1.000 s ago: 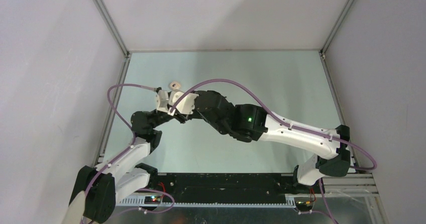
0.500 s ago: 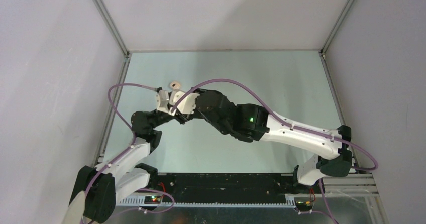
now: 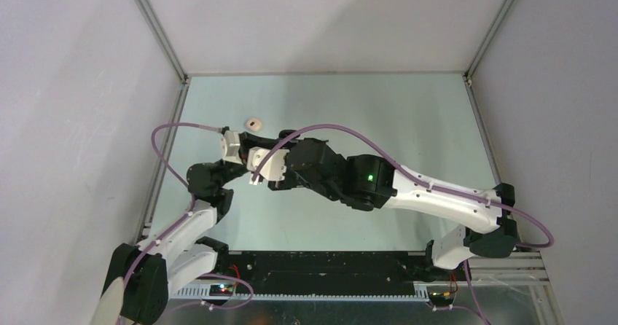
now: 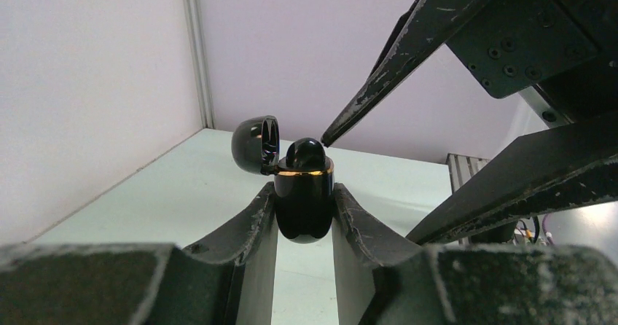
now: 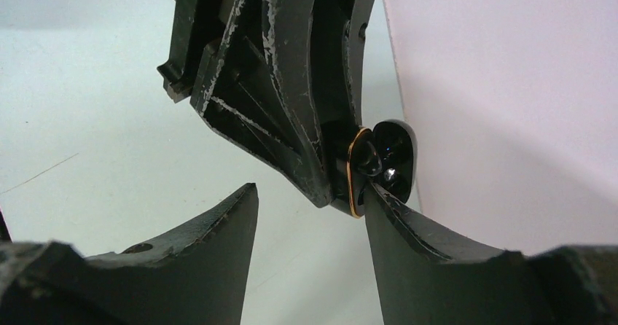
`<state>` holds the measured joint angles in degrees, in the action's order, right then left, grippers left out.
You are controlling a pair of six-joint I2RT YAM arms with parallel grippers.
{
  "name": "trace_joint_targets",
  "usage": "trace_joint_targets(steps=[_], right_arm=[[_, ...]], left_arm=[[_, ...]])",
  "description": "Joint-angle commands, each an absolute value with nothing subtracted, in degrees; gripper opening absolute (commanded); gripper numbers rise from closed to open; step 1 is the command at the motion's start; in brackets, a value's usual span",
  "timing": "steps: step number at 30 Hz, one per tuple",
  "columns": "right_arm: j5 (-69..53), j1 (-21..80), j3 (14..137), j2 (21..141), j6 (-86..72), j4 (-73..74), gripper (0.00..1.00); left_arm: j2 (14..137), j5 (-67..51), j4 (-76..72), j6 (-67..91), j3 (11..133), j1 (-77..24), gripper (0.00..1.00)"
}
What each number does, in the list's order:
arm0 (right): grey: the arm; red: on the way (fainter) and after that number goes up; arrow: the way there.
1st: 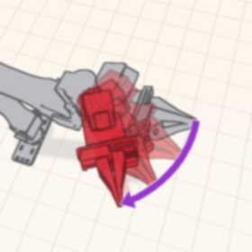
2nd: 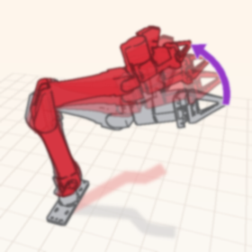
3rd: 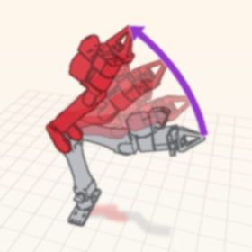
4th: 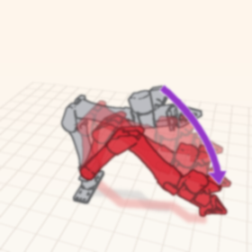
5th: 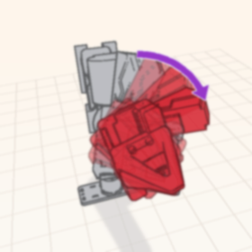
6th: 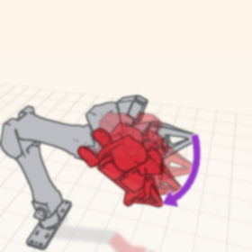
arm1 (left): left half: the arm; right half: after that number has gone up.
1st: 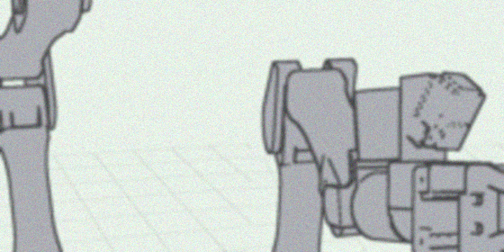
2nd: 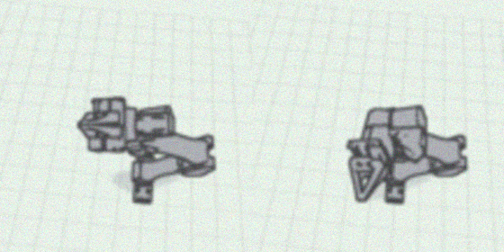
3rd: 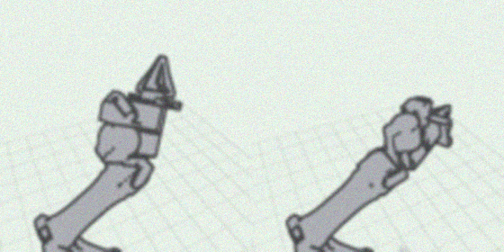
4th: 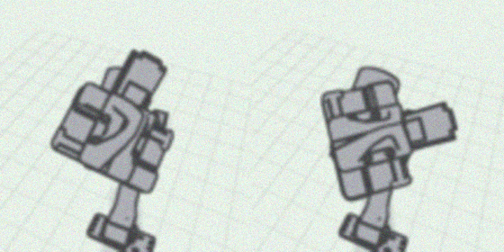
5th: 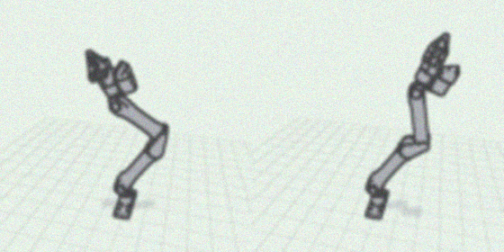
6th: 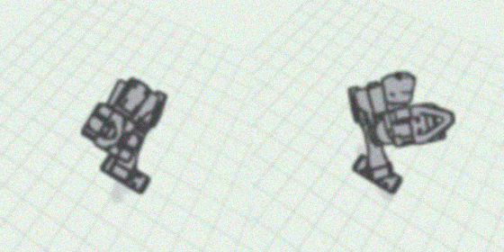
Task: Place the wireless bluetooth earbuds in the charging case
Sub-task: Place the earbud in the charging case, then pick up the earbud from the center of the board.
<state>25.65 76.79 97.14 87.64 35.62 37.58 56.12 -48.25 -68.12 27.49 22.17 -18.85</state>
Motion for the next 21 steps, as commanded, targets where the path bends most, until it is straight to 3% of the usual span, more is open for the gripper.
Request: trace_joint_targets(steps=[1, 9, 16, 21], right_arm=[[23.95, 76.2, 98.83, 83.81, 35.32, 38.38, 0.61], [13.13, 67.53, 106.09, 79.13, 28.34, 42.63, 0.58], [4.98, 60.72, 102.73, 77.92, 21.04, 39.34, 0.45], [5.88, 59.53, 100.63, 79.42, 21.84, 37.15, 0.43]], left_arm=[[54.85, -47.69, -70.89, 28.29, 23.76, -18.27, 0.0], [54.55, -50.07, -70.86, 27.7, 23.9, -18.18, 0.0], [54.35, -51.62, -70.68, 27.88, 23.99, -18.13, 0.0], [53.86, -52.96, -70.33, 28.13, 24.56, -18.07, 0.0]])
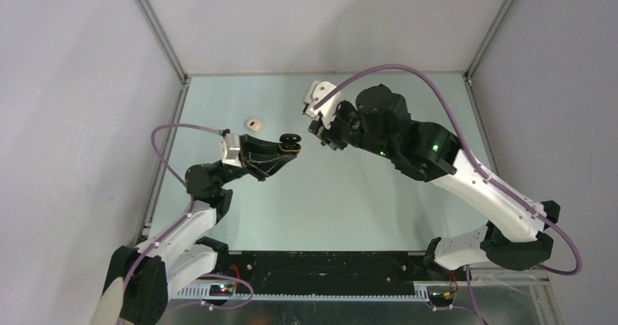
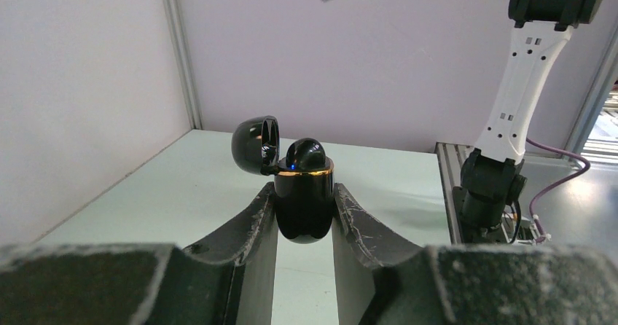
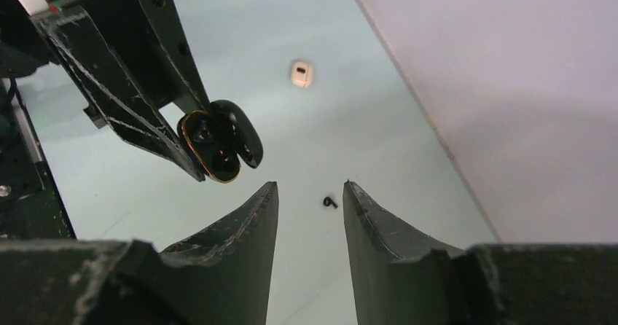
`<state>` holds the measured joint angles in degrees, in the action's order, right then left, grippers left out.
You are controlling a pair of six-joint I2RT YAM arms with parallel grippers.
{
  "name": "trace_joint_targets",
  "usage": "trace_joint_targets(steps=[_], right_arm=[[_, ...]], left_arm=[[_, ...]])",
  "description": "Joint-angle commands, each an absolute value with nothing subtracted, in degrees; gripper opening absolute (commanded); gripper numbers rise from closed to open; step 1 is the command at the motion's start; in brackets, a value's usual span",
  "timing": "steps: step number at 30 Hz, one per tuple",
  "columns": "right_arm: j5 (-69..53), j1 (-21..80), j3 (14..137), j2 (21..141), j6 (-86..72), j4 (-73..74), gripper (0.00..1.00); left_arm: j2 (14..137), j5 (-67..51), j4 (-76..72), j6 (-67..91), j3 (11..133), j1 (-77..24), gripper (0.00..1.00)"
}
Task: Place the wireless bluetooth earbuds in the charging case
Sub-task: Pick up the earbud from the center of the board.
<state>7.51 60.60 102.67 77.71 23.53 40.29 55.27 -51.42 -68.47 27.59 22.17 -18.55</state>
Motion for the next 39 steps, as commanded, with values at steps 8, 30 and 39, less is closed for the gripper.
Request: trace_joint_targets(steps=[8, 30, 39], right_arm=[[-6.94, 43.11, 97.93, 84.88, 24.79, 36.37, 0.5], [1.75, 30.93, 130.12, 137.86, 13.85, 46.13, 0.52], [0.95, 32.83, 123.52, 138.58, 15.63, 46.09, 0.51]], left_arm=[[52.63, -55.61, -67.57, 25.91, 25.62, -16.29, 0.0], [52.34, -56.26, -64.62, 23.44, 23.93, -15.25, 0.0], [52.77, -55.71, -65.52, 24.12, 23.9, -15.24, 0.0]])
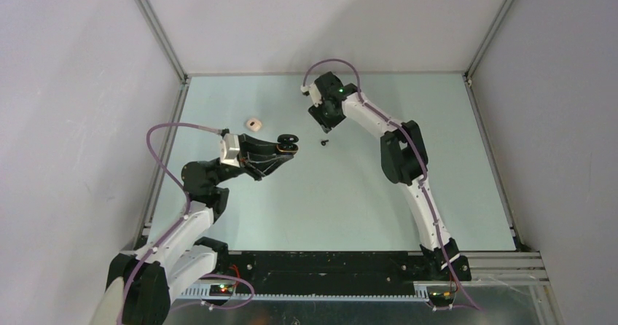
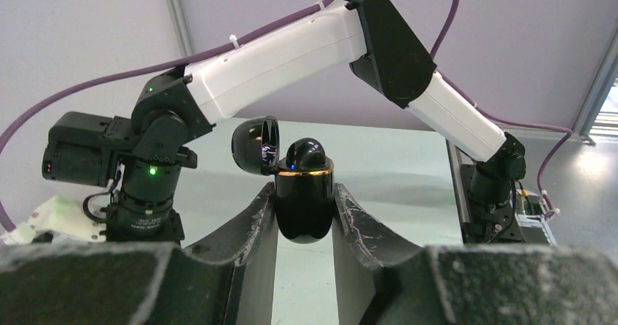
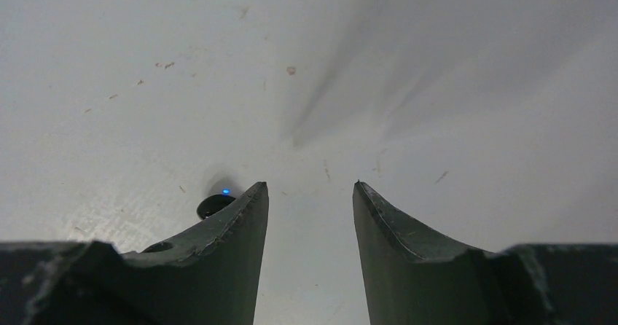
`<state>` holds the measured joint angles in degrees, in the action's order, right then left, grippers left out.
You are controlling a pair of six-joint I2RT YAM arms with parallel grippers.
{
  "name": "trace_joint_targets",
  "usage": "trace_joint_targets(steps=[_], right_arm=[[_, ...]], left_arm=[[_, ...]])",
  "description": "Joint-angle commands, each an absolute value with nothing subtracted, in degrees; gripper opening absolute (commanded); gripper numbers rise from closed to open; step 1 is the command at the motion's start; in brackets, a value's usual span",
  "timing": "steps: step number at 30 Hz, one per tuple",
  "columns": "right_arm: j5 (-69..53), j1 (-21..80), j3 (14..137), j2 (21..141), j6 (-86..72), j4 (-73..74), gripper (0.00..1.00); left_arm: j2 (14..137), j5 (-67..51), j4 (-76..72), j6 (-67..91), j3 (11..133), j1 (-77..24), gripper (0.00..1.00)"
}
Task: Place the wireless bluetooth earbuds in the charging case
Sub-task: Pick up the earbud from the center of the board.
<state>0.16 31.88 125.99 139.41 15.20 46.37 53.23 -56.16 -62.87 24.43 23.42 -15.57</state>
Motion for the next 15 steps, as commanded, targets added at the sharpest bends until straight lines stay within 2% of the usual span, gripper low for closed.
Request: trace_joint_targets(steps=[1, 15], right_arm=[[1.13, 33.02, 122.79, 138.55, 15.77, 46.03, 0.51], [0.75, 34.23, 121.31, 138.24, 17.12, 49.38, 0.48]], left_arm=[[52.8, -55.61, -65.66, 24.1, 23.9, -15.26, 0.0], [52.32, -55.44, -66.16, 24.87, 23.8, -15.24, 0.01]])
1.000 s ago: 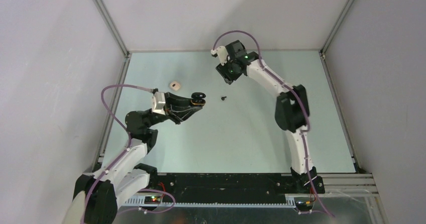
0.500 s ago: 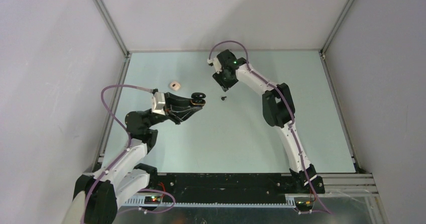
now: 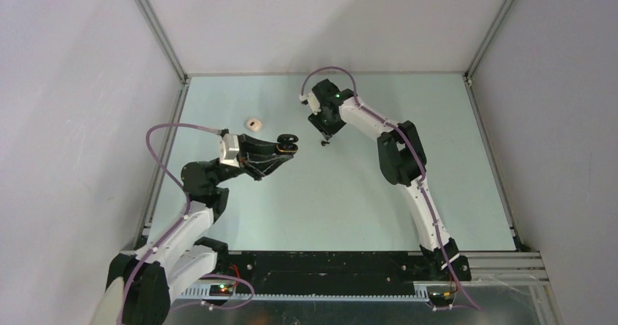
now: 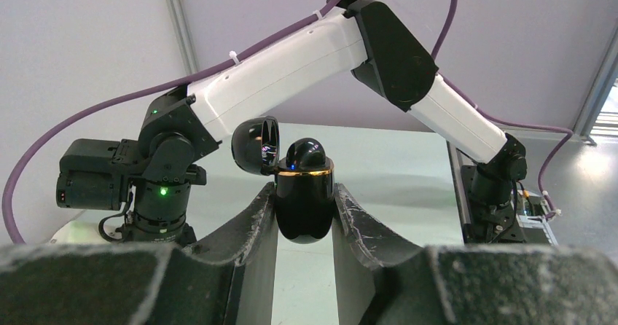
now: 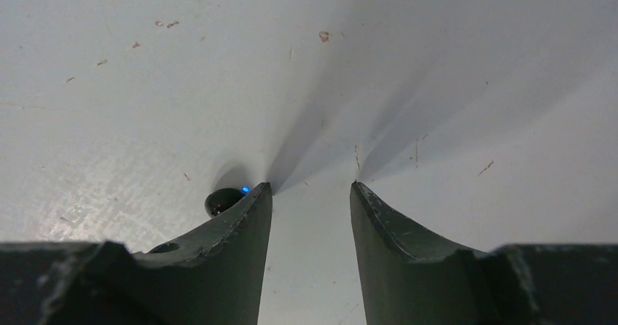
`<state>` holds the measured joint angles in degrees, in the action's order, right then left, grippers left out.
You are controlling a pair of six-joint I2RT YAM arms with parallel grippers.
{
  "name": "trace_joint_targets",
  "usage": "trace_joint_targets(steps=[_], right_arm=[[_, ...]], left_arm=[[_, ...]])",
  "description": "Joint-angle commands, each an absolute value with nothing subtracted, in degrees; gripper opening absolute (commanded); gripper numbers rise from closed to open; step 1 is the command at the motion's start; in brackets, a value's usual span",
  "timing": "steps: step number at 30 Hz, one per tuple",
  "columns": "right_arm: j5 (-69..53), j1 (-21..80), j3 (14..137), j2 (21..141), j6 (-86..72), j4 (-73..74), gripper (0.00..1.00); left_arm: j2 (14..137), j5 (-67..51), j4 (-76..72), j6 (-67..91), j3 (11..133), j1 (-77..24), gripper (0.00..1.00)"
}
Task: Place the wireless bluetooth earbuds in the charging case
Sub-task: Pick up the earbud from the center of the board.
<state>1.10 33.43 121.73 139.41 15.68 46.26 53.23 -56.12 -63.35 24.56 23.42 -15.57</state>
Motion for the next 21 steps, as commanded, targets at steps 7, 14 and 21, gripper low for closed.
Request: trace_joint_targets(steps=[7, 14, 21], right_arm=[[-2.35, 37.54, 110.33, 132.92, 18.53, 48.15, 0.45], [-4.33, 40.77, 108.92, 132.25, 17.51, 47.76, 0.44], [-4.68, 39.77, 110.83, 129.79, 18.44, 48.54, 0.44]], left_arm=[[52.23, -55.26, -66.33, 24.82, 23.74, -15.22, 0.0], [51.45, -55.21, -66.35, 25.62, 23.58, -15.22, 0.01], [51.26, -55.17, -66.24, 25.44, 23.34, -15.26, 0.01]])
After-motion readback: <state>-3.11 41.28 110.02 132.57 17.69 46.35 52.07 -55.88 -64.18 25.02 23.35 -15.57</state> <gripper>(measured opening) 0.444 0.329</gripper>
